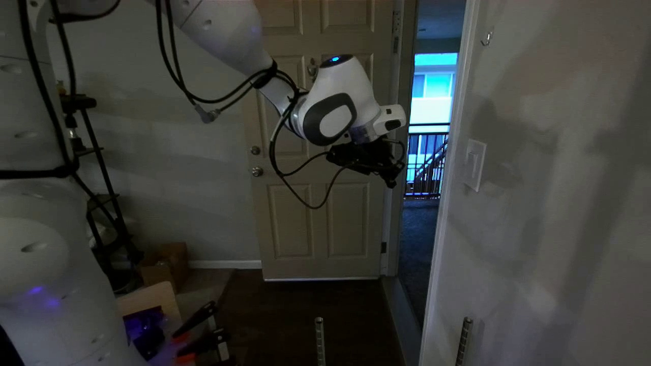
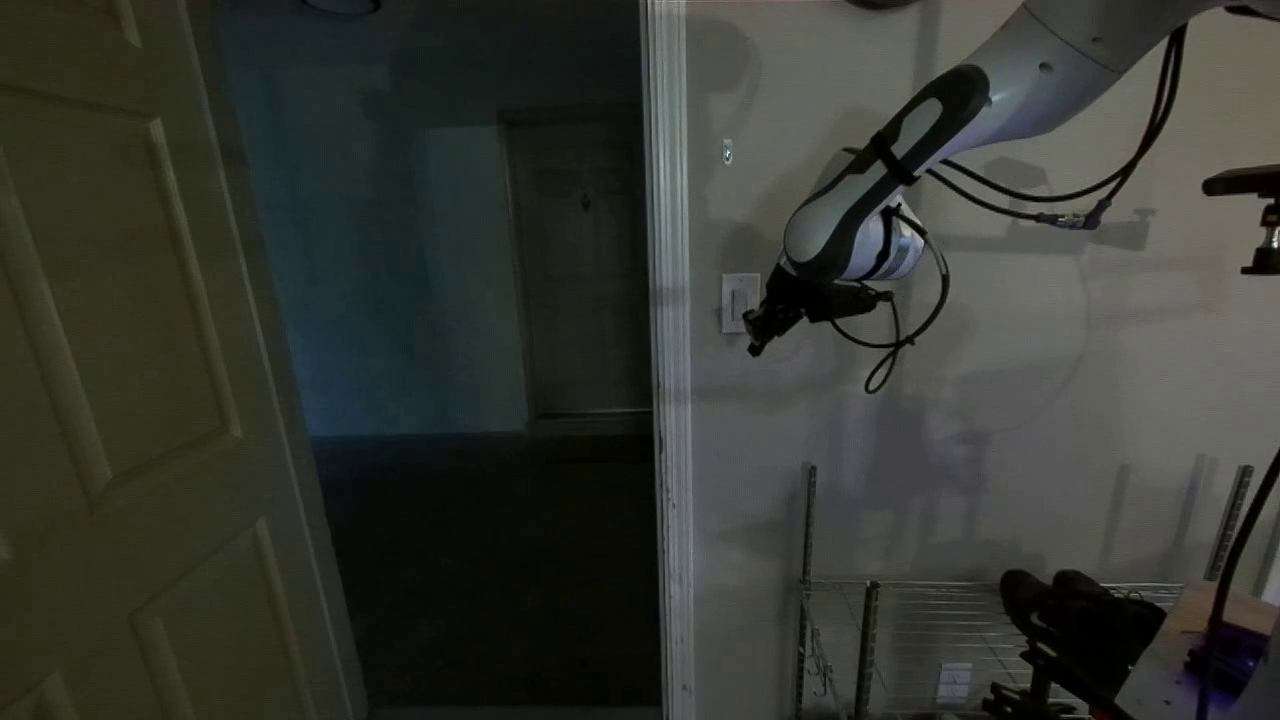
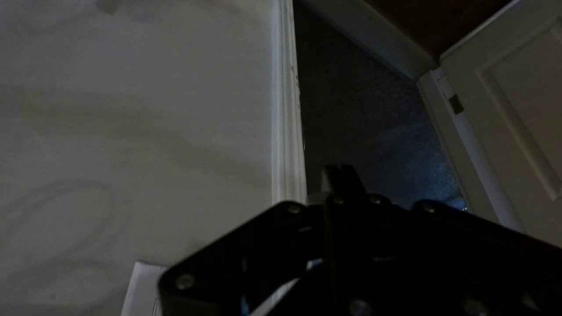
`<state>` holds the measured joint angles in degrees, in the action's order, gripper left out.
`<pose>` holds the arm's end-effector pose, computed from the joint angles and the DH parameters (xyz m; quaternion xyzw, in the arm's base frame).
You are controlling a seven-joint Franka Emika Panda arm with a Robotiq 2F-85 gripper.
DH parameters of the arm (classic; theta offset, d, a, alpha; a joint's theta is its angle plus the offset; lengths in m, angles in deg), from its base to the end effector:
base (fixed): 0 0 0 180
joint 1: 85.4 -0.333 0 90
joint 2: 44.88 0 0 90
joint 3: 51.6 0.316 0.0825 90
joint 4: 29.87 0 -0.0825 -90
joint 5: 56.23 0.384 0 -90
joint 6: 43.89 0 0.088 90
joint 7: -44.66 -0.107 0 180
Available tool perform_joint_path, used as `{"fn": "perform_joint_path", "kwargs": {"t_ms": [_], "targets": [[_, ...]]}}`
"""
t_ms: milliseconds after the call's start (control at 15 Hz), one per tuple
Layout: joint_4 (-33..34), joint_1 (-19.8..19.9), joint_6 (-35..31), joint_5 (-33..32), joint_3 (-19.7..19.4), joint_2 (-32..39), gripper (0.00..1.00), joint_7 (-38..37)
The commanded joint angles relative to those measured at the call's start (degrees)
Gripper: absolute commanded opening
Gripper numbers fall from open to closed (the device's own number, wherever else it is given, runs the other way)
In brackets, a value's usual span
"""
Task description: Turn on the light
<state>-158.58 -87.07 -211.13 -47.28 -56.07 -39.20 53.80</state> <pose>0.5758 -0.0372 0.3872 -0.9586 0.0139 -0.2843 0.0049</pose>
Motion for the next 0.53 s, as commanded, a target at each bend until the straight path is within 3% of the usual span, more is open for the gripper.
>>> {"fn": "perform_joint_path", "kwargs": {"t_ms": [0,400,467], "targets": [[3.12,0.65,-7.09,1.27,0.37,4.4,0.04,1.93],[8.44,1.73,-16.14,-5.8,-1.63,10.39,0.03,-3.7],[9.27,-0.42,-17.14,-4.49,-4.02,11.18,0.04,-2.79]]}}
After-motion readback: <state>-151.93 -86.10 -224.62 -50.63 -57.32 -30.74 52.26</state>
